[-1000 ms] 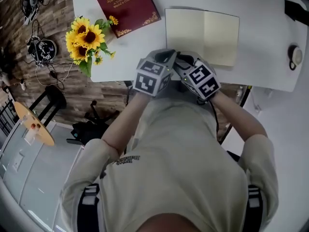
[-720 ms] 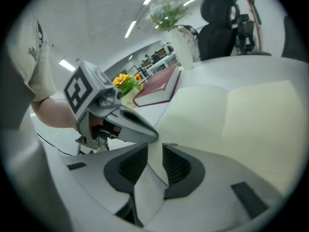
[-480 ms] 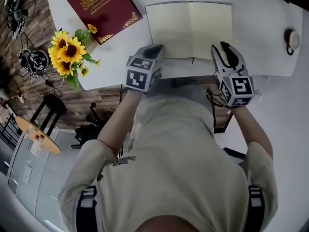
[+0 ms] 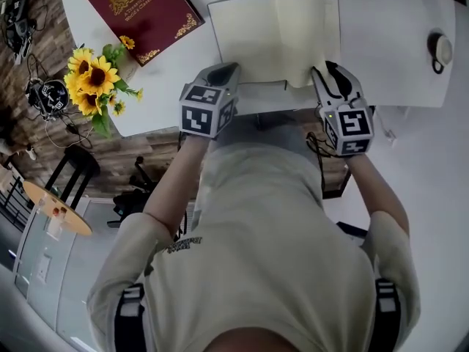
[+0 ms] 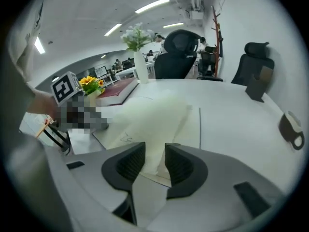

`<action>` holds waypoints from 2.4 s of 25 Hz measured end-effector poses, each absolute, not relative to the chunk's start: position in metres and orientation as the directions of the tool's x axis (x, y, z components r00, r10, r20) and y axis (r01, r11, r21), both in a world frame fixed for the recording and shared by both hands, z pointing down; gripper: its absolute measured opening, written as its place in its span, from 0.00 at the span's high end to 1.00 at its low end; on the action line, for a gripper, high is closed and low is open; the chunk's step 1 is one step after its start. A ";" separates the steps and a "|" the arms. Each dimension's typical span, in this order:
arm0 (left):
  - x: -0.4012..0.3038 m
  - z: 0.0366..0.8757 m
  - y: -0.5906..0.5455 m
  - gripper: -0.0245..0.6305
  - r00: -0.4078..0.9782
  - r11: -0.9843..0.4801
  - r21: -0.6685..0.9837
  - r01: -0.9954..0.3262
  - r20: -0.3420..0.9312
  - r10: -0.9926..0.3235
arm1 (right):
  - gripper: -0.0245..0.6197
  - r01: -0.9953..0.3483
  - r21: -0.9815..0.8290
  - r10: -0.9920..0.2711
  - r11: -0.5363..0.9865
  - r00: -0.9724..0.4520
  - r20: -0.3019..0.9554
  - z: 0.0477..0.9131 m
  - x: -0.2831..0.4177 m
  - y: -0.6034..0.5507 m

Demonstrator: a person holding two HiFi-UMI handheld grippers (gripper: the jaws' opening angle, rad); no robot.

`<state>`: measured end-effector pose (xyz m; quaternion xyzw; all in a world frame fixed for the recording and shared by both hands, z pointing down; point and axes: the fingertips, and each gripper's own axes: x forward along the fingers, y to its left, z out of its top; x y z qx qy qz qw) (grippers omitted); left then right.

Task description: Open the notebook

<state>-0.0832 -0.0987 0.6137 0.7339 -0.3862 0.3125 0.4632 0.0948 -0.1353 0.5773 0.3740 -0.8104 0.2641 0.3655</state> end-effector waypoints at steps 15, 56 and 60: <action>-0.107 0.593 -0.091 0.94 0.514 -0.184 0.481 -0.857 0.770 -0.378 | 0.76 -0.363 -0.316 -0.048 0.877 -0.720 0.692 0.573 -0.077 -0.081; -0.042 0.427 -0.161 0.94 0.599 -0.489 0.355 -0.797 0.563 -0.568 | 0.96 -0.702 -0.122 -0.586 0.701 -0.665 0.462 0.396 0.043 -0.181; -0.031 0.399 -0.162 0.94 0.610 -0.534 0.307 -0.788 0.513 -0.604 | 0.96 -0.718 -0.107 -0.631 0.688 -0.664 0.401 0.364 0.052 -0.175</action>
